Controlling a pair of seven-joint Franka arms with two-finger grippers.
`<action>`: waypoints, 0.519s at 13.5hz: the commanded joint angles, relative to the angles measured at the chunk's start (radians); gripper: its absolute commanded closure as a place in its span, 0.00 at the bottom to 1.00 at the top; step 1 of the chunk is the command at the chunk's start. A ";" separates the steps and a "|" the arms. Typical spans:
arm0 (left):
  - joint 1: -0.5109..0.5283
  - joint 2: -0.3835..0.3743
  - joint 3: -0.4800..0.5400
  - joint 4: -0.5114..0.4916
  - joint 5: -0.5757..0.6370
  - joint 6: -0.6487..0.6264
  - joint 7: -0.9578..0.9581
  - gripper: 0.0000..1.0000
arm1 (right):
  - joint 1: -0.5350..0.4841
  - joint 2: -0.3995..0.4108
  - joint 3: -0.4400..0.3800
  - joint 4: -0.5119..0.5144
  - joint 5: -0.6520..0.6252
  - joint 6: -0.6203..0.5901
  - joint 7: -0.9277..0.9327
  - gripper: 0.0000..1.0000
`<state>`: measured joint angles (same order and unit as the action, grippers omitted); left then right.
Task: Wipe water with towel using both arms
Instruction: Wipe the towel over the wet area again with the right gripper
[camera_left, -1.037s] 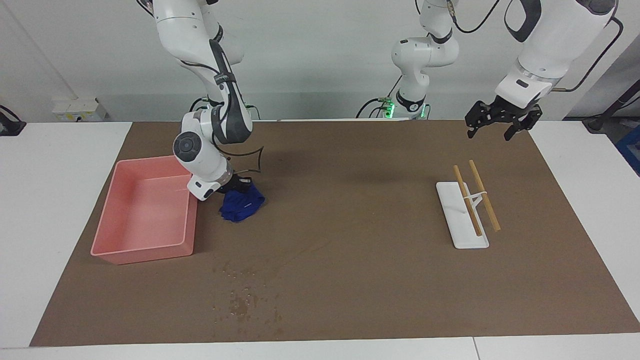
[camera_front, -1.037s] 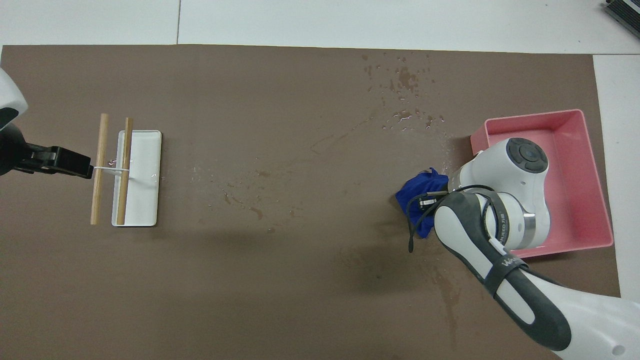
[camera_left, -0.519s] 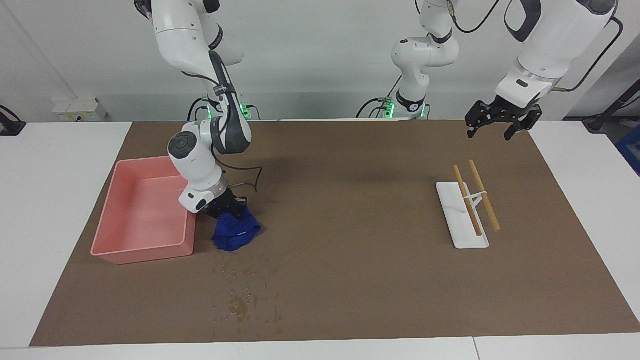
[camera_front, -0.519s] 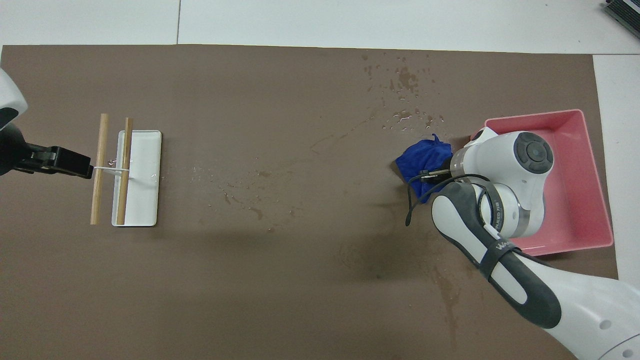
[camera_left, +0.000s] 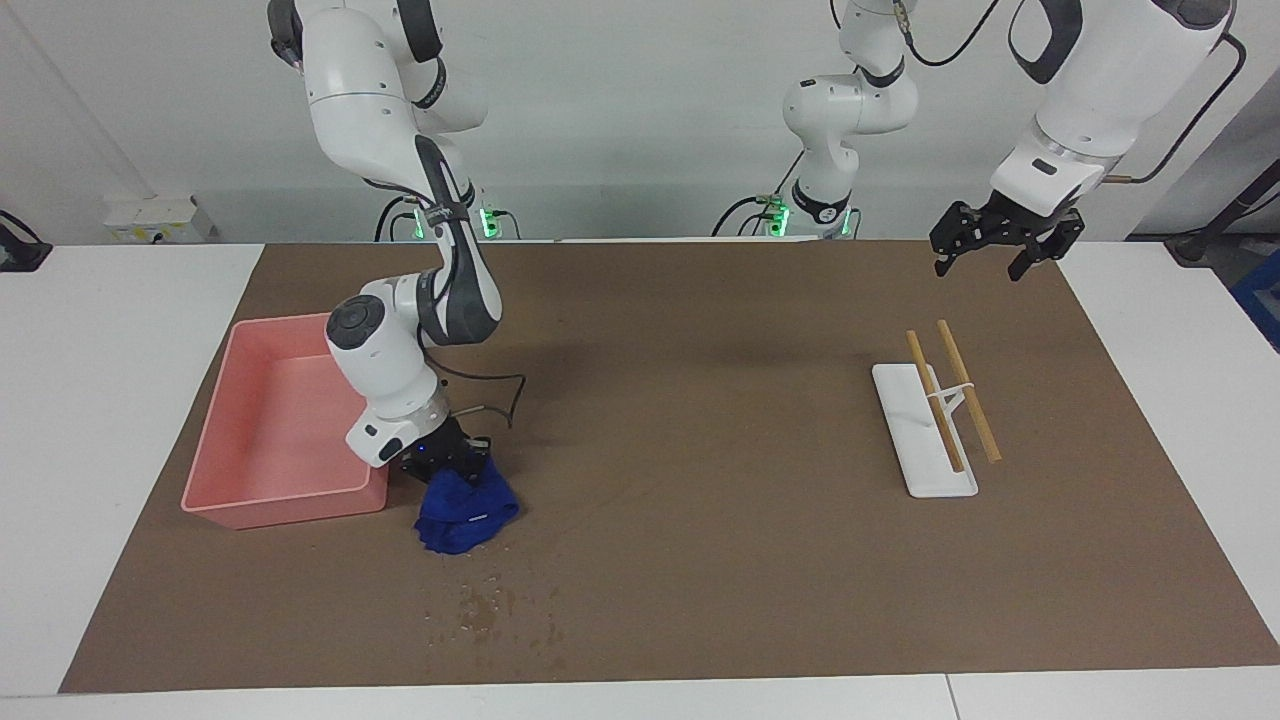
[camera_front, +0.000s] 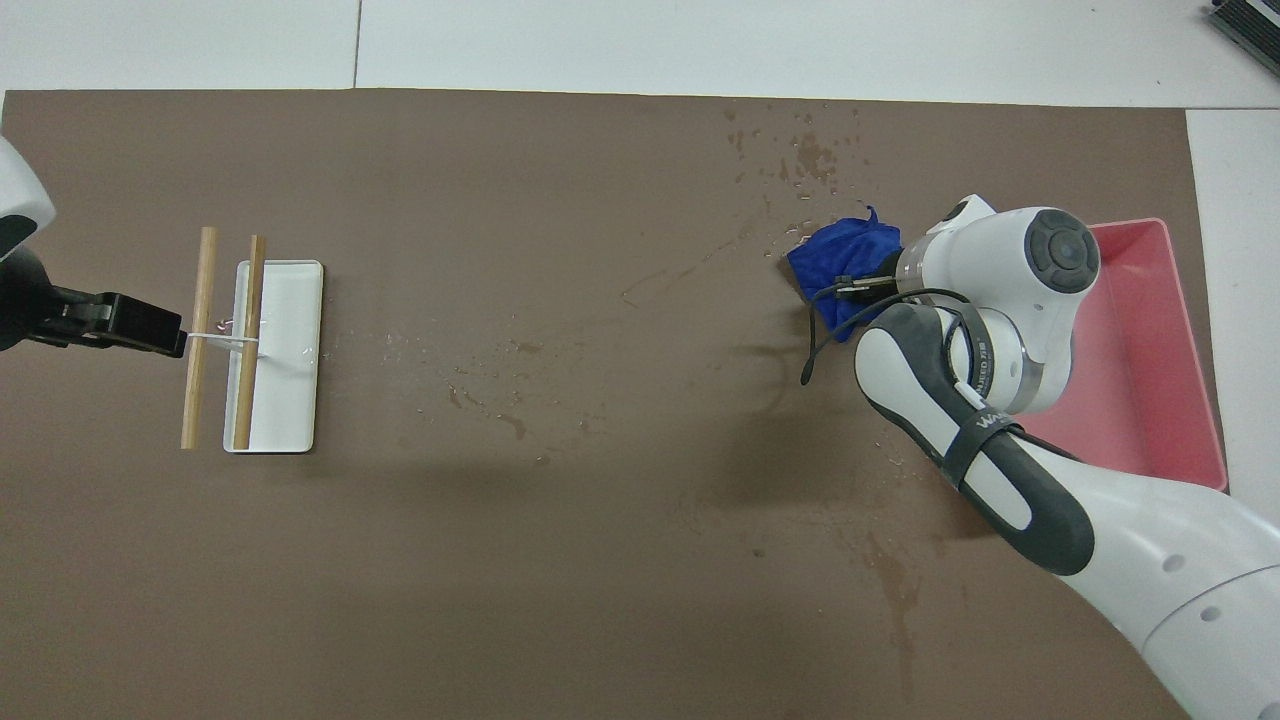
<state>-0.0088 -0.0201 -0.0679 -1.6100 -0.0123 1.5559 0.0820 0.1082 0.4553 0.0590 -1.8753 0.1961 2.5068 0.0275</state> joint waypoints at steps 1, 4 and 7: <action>-0.007 -0.029 0.007 -0.037 0.002 0.024 -0.010 0.00 | 0.138 0.118 0.016 0.025 0.058 0.064 0.237 1.00; -0.007 -0.031 0.007 -0.037 0.002 0.024 -0.010 0.00 | 0.218 0.109 0.030 0.007 0.063 0.063 0.447 1.00; -0.007 -0.029 0.007 -0.037 0.002 0.024 -0.010 0.00 | 0.318 0.099 0.035 0.007 0.071 0.053 0.650 1.00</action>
<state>-0.0088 -0.0202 -0.0680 -1.6104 -0.0123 1.5559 0.0819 0.3561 0.4788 0.0626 -1.8582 0.2249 2.5597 0.5697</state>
